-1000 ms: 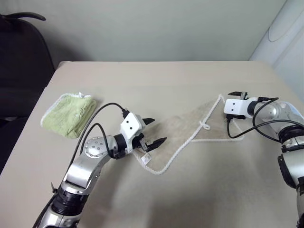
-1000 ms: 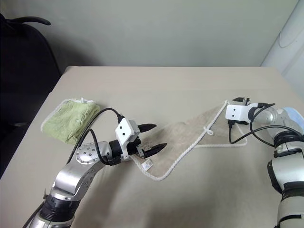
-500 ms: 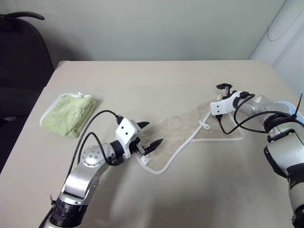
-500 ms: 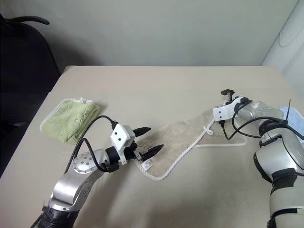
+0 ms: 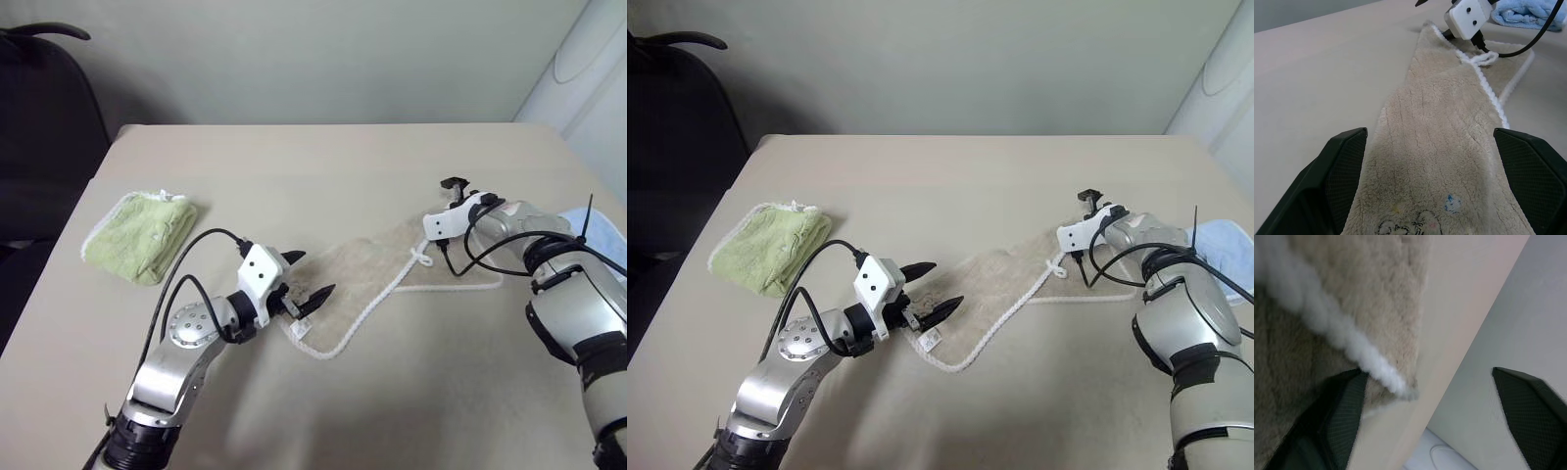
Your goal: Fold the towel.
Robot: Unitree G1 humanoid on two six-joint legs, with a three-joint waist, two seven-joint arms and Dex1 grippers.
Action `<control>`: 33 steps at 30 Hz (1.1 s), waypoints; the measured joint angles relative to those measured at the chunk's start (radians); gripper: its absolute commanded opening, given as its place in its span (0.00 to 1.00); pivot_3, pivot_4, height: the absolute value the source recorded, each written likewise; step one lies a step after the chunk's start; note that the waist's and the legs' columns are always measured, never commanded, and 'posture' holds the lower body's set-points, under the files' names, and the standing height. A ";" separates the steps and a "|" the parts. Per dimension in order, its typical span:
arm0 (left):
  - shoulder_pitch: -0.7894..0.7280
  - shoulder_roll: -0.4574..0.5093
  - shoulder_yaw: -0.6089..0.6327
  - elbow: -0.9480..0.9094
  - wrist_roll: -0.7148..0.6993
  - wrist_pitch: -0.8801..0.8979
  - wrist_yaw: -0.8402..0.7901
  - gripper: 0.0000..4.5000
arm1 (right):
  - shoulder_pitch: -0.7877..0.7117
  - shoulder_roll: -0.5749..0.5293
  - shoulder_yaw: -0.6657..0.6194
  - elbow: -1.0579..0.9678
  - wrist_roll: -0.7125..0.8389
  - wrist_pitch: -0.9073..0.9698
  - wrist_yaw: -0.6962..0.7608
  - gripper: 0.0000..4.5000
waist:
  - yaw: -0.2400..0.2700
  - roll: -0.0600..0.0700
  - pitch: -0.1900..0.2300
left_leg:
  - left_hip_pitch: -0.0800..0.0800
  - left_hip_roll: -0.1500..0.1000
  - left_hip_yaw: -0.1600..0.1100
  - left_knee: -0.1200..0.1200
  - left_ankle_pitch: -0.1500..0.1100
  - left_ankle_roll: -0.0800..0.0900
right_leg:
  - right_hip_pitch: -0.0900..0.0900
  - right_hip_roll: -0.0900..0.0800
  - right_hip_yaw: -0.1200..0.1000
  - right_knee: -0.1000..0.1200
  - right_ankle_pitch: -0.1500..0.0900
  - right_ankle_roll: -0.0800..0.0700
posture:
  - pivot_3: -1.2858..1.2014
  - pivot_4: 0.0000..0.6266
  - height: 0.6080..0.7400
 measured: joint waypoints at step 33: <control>-0.052 0.303 -0.076 -0.026 0.028 -0.100 -0.363 1.00 | 0.196 -0.130 -0.227 -0.131 0.309 -0.143 0.187 0.00 | 0.002 0.000 0.000 | -0.001 0.000 0.000 -0.001 0.004 -0.008 | 0.000 0.000 0.000 0.000 0.000 0.000 | 0.52 0.24 1.00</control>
